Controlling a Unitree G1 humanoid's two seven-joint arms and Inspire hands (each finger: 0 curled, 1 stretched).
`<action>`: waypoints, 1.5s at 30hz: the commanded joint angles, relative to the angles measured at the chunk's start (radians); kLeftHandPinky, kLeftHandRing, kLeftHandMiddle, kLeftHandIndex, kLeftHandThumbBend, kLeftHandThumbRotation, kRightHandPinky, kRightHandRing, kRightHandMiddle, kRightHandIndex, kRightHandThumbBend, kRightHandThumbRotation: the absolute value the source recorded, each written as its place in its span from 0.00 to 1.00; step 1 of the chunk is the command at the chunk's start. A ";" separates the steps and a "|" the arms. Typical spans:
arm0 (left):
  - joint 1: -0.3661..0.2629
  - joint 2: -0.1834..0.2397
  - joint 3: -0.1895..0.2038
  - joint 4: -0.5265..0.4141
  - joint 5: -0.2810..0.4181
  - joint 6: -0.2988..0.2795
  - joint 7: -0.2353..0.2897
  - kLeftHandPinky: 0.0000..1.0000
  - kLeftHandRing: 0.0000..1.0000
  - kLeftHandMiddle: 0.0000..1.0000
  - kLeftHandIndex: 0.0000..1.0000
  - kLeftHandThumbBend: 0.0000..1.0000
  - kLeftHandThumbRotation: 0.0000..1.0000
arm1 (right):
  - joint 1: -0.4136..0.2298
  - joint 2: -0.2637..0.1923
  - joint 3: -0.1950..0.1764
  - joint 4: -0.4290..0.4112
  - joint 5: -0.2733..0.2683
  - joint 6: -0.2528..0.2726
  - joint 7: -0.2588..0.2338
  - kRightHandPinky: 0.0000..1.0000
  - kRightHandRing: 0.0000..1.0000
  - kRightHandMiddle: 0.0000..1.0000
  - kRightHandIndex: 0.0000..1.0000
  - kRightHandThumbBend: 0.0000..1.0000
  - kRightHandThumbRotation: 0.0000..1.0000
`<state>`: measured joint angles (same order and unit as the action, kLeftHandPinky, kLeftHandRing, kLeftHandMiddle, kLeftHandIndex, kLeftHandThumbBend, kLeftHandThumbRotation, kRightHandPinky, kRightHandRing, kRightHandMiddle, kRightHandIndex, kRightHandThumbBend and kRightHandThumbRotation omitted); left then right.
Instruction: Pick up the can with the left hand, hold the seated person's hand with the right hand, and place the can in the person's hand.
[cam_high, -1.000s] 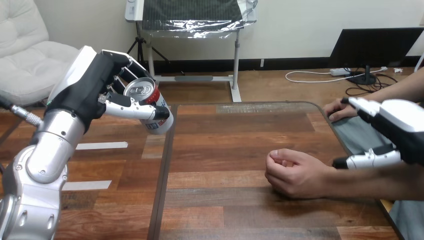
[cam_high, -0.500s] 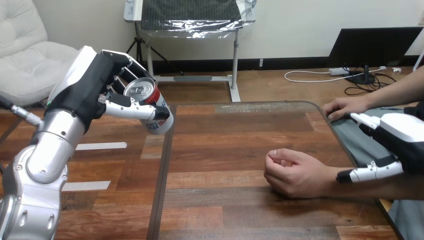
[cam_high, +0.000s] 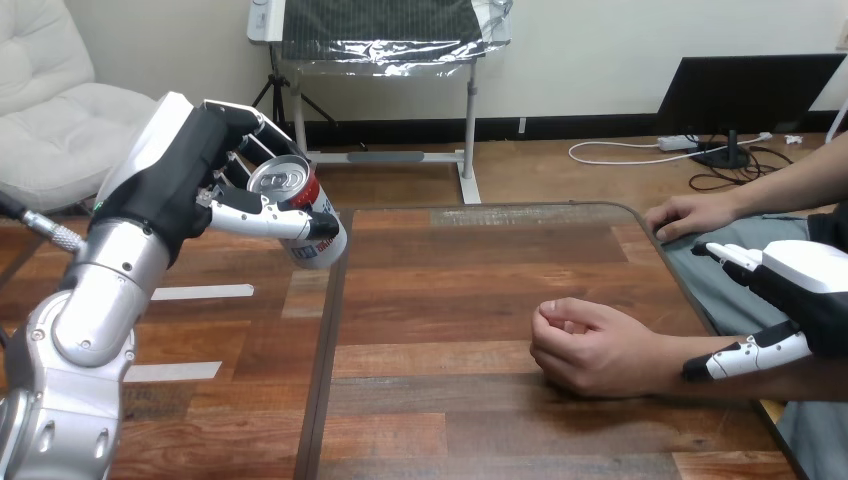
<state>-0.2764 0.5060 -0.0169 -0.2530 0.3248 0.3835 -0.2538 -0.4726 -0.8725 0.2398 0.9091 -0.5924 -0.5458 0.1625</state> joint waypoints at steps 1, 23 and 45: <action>-0.033 0.009 0.025 -0.038 0.004 -0.006 0.005 0.27 0.35 0.41 0.45 0.62 0.00 | -0.057 -0.005 0.017 0.018 -0.005 -0.003 0.008 1.00 1.00 1.00 1.00 1.00 0.60; -0.031 0.009 0.031 -0.044 -0.004 -0.008 0.002 0.27 0.35 0.41 0.45 0.61 0.00 | -0.034 0.002 0.058 0.025 -0.050 -0.015 -0.009 1.00 0.98 0.98 0.97 1.00 0.54; -0.037 0.008 0.024 -0.042 0.003 -0.008 -0.002 0.27 0.35 0.41 0.45 0.61 0.00 | -0.010 0.033 0.111 0.010 -0.096 -0.011 -0.012 1.00 0.97 0.97 0.97 1.00 0.48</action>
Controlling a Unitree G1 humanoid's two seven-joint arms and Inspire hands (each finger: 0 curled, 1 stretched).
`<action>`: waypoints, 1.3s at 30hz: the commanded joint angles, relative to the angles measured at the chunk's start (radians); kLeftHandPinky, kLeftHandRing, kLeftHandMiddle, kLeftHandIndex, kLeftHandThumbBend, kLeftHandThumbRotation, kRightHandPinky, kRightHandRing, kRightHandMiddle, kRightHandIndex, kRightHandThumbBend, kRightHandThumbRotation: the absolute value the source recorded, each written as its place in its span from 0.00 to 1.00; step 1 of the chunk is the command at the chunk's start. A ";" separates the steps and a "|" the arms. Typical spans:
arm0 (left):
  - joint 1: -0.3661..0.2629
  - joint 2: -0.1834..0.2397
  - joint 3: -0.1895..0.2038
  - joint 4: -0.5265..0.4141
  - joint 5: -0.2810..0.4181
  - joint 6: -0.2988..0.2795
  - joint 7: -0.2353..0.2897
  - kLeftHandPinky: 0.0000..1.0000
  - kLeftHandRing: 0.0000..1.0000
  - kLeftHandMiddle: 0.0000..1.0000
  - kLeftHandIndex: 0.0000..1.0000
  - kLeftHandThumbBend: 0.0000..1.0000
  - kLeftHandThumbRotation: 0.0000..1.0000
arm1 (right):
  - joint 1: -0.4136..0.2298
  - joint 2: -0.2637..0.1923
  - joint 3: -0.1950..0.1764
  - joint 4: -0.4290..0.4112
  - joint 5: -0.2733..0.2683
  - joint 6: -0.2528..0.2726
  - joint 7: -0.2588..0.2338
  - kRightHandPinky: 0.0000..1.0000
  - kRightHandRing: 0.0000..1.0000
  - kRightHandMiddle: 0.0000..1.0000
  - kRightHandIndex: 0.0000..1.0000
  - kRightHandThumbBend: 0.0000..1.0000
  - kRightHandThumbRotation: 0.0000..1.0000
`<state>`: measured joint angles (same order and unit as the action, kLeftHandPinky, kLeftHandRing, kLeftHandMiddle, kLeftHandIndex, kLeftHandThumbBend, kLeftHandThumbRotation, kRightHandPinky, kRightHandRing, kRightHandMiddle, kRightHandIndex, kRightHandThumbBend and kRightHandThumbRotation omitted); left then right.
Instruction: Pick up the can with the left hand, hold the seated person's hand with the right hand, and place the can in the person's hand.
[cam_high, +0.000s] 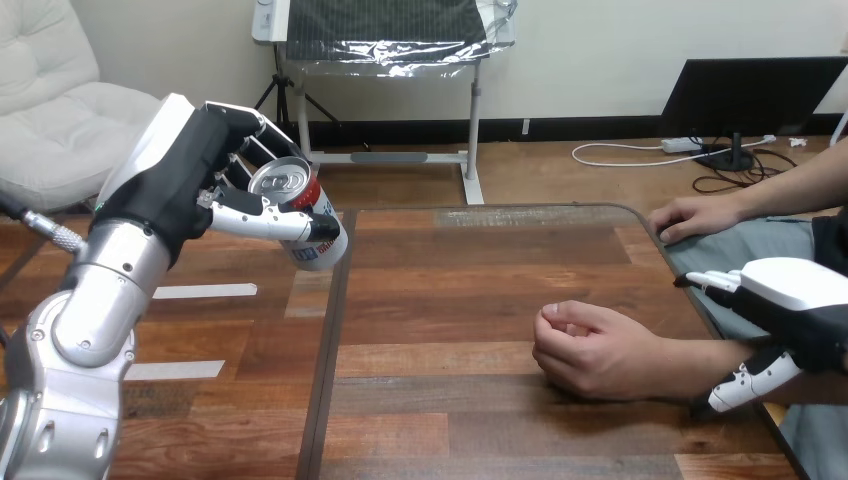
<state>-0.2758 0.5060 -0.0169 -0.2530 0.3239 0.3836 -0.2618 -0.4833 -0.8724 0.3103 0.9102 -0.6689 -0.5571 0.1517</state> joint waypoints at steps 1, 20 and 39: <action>-0.037 0.008 0.023 -0.042 0.004 -0.008 0.006 0.27 0.35 0.41 0.45 0.61 0.00 | 0.001 0.034 0.042 0.010 -0.021 0.000 -0.001 1.00 0.97 0.97 0.97 1.00 0.48; -0.040 0.007 0.028 -0.047 0.000 0.001 0.002 0.26 0.35 0.41 0.45 0.61 0.00 | 0.021 0.063 0.088 -0.028 -0.054 0.052 0.007 1.00 0.96 0.95 0.96 1.00 0.42; -0.043 0.008 0.028 -0.046 -0.004 -0.005 0.000 0.26 0.35 0.41 0.45 0.61 0.00 | 0.031 0.084 0.144 -0.048 -0.127 0.066 -0.029 0.82 0.87 0.87 0.89 1.00 0.44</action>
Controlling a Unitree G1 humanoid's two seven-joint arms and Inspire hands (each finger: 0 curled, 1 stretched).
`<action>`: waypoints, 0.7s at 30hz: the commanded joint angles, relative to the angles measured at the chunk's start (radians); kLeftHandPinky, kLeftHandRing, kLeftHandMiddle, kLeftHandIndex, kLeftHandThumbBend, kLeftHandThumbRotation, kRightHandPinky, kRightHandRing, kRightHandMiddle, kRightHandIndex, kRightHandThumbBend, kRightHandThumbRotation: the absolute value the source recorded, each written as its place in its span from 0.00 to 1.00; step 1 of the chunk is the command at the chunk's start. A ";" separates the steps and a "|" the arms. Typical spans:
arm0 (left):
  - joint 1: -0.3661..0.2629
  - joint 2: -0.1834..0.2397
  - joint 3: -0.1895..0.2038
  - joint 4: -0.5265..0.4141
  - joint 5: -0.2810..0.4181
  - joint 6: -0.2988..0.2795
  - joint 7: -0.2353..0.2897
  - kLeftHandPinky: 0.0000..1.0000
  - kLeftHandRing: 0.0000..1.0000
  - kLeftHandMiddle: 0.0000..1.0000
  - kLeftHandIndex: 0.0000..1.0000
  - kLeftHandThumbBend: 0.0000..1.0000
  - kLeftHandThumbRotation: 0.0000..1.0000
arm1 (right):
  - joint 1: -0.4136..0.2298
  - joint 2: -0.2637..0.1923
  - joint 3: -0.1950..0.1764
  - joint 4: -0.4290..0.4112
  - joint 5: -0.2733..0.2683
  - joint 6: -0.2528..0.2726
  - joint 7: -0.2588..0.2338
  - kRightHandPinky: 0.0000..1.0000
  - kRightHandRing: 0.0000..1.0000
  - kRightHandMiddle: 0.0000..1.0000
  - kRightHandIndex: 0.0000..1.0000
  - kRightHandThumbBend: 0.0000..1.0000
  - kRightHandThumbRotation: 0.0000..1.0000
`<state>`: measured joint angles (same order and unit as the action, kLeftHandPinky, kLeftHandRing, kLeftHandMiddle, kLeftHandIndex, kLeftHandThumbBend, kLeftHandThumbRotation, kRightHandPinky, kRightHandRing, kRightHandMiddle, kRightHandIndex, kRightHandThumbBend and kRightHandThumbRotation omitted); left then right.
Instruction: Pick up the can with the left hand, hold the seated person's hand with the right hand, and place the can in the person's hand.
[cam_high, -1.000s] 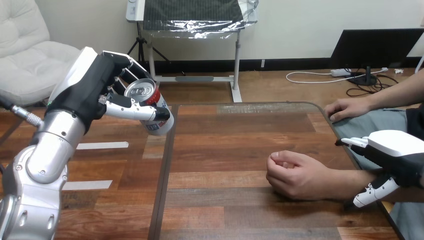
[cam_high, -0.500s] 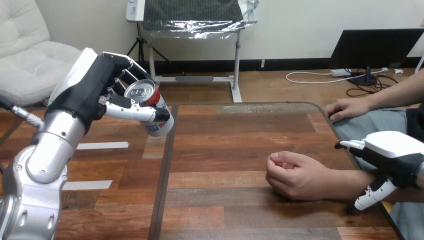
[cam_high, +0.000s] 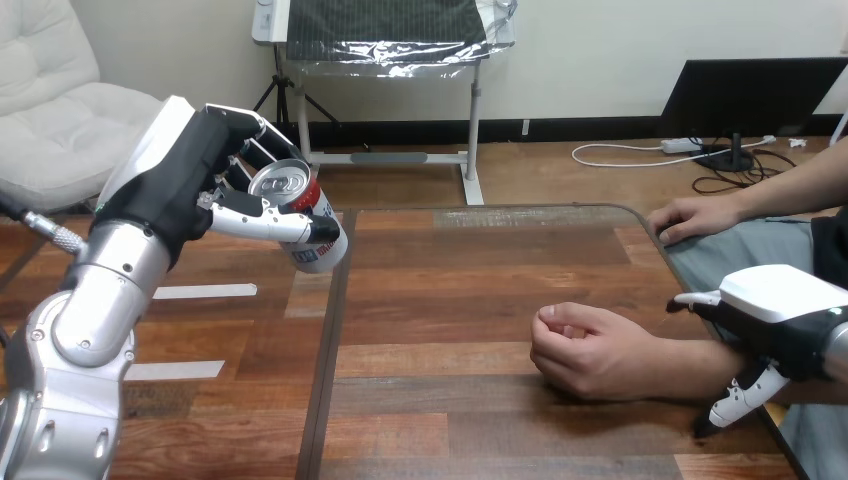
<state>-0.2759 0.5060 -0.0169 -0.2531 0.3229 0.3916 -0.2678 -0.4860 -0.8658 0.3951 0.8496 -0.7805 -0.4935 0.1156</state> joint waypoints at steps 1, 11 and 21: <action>-0.043 0.008 0.028 -0.046 -0.003 -0.012 0.005 0.26 0.35 0.41 0.45 0.61 0.00 | 0.034 0.079 0.060 0.011 -0.017 0.003 0.006 0.80 0.86 0.87 0.89 1.00 0.44; -0.045 0.010 0.028 -0.047 -0.004 -0.011 0.001 0.27 0.36 0.42 0.45 0.61 0.00 | 0.044 0.104 0.079 -0.012 -0.033 0.066 0.032 0.64 0.82 0.82 0.83 1.00 0.39; -0.046 0.010 0.030 -0.050 -0.005 -0.009 -0.003 0.27 0.36 0.42 0.45 0.61 0.00 | 0.056 0.115 0.105 -0.042 -0.054 0.095 0.034 0.55 0.78 0.79 0.79 1.00 0.36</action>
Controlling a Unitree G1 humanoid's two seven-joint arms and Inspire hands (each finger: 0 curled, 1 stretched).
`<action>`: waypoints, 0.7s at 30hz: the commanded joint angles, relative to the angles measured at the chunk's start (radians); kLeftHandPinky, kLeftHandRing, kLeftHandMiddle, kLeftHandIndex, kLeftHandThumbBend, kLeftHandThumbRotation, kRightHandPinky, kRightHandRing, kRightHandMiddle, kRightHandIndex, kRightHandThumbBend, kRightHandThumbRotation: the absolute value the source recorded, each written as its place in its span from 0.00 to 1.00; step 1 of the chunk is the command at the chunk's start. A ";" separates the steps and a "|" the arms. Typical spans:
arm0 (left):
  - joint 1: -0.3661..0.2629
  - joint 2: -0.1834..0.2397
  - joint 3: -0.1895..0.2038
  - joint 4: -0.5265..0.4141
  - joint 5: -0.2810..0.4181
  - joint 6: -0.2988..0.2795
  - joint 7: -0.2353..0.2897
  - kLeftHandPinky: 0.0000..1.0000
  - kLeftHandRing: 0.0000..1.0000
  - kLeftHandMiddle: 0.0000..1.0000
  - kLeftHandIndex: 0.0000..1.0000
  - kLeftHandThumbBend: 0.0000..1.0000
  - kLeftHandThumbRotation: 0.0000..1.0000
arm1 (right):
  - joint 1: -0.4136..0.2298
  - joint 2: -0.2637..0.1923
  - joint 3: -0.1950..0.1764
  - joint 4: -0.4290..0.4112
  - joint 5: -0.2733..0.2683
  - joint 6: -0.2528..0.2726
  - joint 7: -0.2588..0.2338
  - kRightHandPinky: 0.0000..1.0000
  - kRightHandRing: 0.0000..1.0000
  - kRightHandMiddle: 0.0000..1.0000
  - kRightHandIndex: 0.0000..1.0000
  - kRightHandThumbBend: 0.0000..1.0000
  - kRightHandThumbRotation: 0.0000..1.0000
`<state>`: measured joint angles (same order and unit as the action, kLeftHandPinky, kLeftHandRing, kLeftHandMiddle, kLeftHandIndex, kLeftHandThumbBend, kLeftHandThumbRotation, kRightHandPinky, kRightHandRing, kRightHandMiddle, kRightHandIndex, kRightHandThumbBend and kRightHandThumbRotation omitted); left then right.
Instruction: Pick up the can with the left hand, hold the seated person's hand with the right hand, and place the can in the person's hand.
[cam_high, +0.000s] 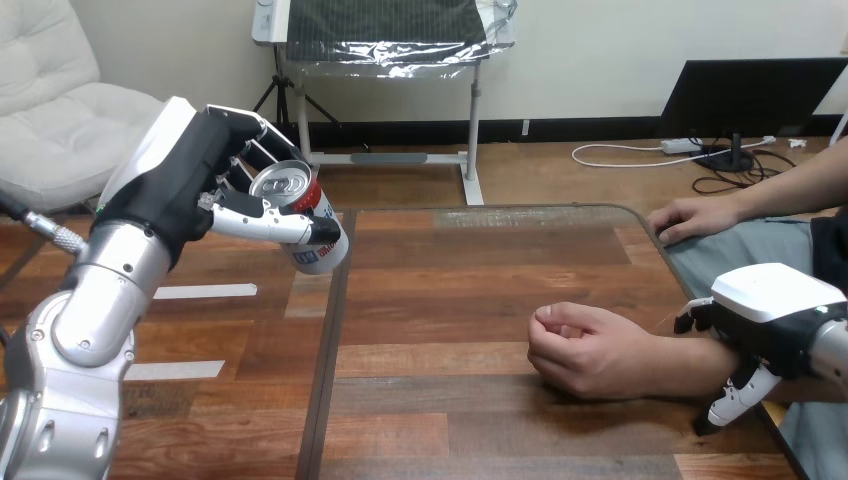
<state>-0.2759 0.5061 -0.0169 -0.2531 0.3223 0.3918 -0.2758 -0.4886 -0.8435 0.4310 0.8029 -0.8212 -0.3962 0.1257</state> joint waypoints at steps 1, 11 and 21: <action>-0.046 0.010 0.030 -0.050 -0.004 -0.009 0.004 0.27 0.36 0.42 0.45 0.61 0.00 | 0.059 0.093 0.070 0.004 -0.015 -0.003 0.022 0.55 0.78 0.78 0.78 1.00 0.35; -0.048 0.009 0.032 -0.050 -0.007 -0.010 0.002 0.27 0.35 0.41 0.45 0.61 0.00 | 0.062 0.108 0.083 -0.009 -0.030 0.017 0.038 0.54 0.74 0.75 0.76 0.97 0.37; -0.049 0.009 0.031 -0.051 -0.007 -0.009 -0.001 0.27 0.35 0.41 0.45 0.61 0.00 | 0.060 0.120 0.084 -0.012 -0.024 0.015 0.042 0.50 0.70 0.73 0.74 0.90 0.38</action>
<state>-0.2759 0.5060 -0.0169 -0.2531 0.3209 0.3925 -0.2832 -0.4914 -0.8275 0.4421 0.7727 -0.8385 -0.3705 0.1372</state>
